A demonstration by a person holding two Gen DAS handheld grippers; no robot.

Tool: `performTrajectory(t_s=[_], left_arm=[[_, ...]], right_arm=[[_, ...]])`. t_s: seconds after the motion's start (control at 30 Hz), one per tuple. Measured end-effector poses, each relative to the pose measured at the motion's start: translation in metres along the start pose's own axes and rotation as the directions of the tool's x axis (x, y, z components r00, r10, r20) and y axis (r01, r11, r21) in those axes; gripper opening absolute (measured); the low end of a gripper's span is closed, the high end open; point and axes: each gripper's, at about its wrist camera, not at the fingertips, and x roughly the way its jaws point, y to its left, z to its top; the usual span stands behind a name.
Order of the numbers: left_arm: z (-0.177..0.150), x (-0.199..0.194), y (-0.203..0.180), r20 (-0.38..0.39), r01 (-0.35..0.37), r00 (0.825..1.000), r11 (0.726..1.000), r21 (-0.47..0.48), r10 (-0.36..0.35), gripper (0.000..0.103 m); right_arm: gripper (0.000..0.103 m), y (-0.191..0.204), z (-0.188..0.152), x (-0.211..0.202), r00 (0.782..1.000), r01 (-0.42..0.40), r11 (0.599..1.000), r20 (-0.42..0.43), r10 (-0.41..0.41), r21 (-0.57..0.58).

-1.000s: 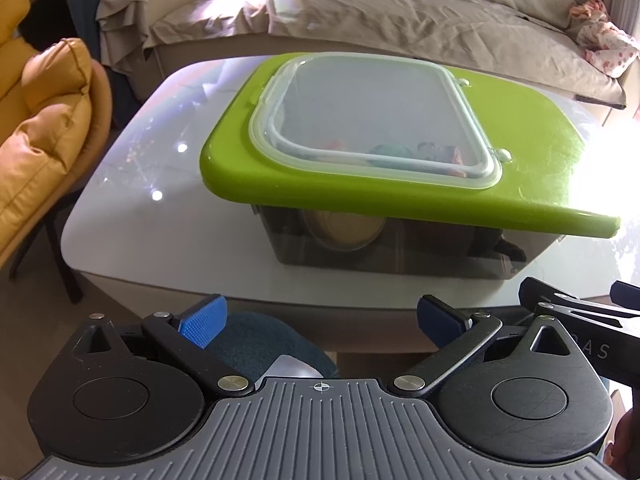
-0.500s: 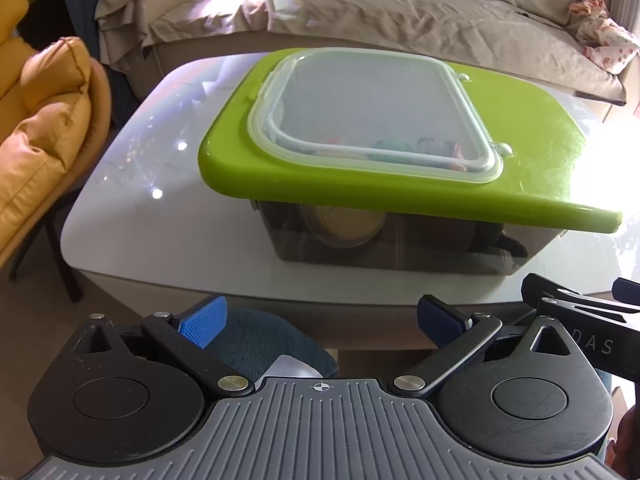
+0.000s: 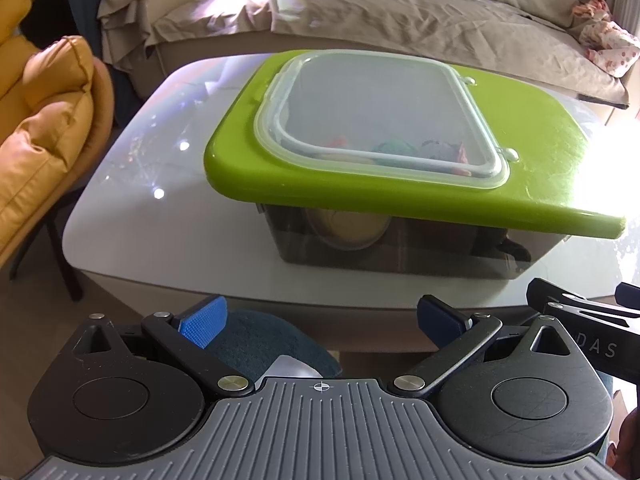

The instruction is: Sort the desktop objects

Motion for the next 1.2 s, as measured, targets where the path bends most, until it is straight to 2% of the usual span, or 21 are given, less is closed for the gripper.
performTrajectory(t_s=[0.63, 0.97, 1.2], left_arm=[[0.027, -0.009, 0.016, 0.045, -0.021, 0.999, 1.000, -0.004, 0.021, 0.103], [0.046, -0.009, 0.027, 0.065, -0.031, 0.997, 1.000, -0.005, 0.031, 0.103], [0.062, 0.000, 0.037, 0.039, -0.014, 0.999, 1.000, 0.005, 0.013, 0.103]], right_arm=[[0.103, -0.006, 0.019, -0.004, 1.000, 0.011, 1.000, 0.026, -0.011, -0.006], [0.103, -0.015, 0.036, -0.012, 0.999, -0.032, 0.999, 0.033, 0.032, -0.007], [0.103, -0.036, 0.056, -0.024, 0.993, -0.046, 0.999, 0.107, 0.049, -0.026]])
